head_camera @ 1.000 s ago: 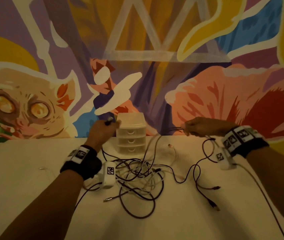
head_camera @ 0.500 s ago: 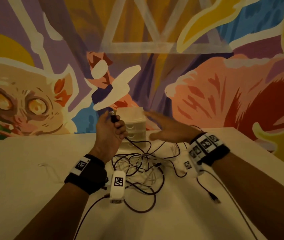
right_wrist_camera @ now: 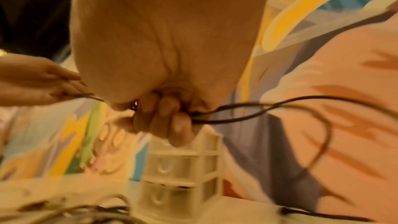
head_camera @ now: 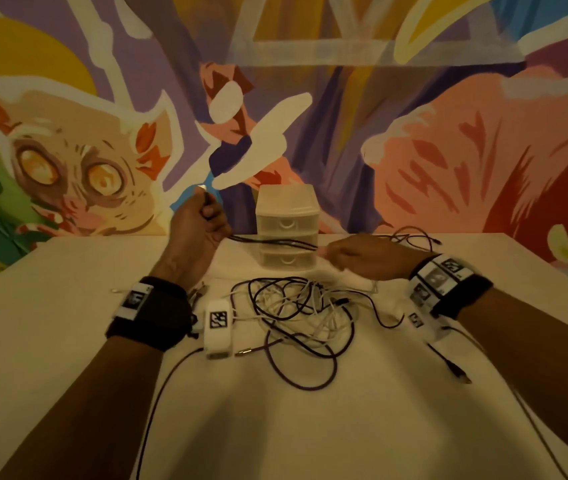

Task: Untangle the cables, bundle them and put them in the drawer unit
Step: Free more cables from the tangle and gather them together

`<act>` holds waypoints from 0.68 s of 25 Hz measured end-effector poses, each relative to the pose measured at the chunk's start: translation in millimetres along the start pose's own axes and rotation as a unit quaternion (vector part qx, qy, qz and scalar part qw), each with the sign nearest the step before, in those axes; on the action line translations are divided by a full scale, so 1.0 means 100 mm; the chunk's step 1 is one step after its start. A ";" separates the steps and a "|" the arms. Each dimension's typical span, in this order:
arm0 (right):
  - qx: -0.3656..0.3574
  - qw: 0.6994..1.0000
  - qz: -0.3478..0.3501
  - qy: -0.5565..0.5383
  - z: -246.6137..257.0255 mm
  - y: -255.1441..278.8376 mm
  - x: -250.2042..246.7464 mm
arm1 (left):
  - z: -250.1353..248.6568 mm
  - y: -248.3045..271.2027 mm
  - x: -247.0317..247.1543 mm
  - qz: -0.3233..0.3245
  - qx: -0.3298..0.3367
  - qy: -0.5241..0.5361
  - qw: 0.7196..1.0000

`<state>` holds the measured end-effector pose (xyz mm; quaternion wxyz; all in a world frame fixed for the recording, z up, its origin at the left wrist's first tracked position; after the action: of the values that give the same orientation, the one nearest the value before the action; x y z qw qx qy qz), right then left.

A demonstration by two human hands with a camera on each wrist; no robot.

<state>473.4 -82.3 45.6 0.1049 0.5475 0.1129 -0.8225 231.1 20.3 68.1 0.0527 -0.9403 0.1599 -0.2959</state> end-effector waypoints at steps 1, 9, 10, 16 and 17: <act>0.023 1.000 -0.018 0.002 -0.19 0.10 -0.10 | -0.04 -0.03 -0.10 -0.006 -0.001 0.008 1.000; 0.287 0.907 0.307 -0.020 -0.78 1.11 0.08 | 0.68 0.05 -0.28 -0.033 -0.125 -0.036 0.991; 0.284 0.887 0.361 -0.033 -0.75 1.17 0.22 | 0.80 0.08 -0.24 -0.024 -0.151 -0.043 0.987; 0.218 0.945 0.238 -0.049 -0.85 0.88 0.16 | 1.12 0.25 -0.19 0.023 -0.247 -0.066 0.966; 0.216 0.940 0.262 -0.023 -0.86 0.89 0.22 | 1.12 0.26 -0.20 0.029 -0.257 -0.066 0.964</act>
<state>566.5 -142.1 -13.7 0.1989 0.5483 -0.2173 -0.7827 273.2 2.9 -39.6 -0.1715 -0.9347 0.2535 -0.1805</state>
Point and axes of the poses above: each hand's wrist, its own y-axis away from the middle knuckle, its own x-axis out of the palm, z = x × y, the point moved 9 cm from there along -y, towards the middle knuckle, and after that the axes turned 1 degree about x, right-handed, at the moved point
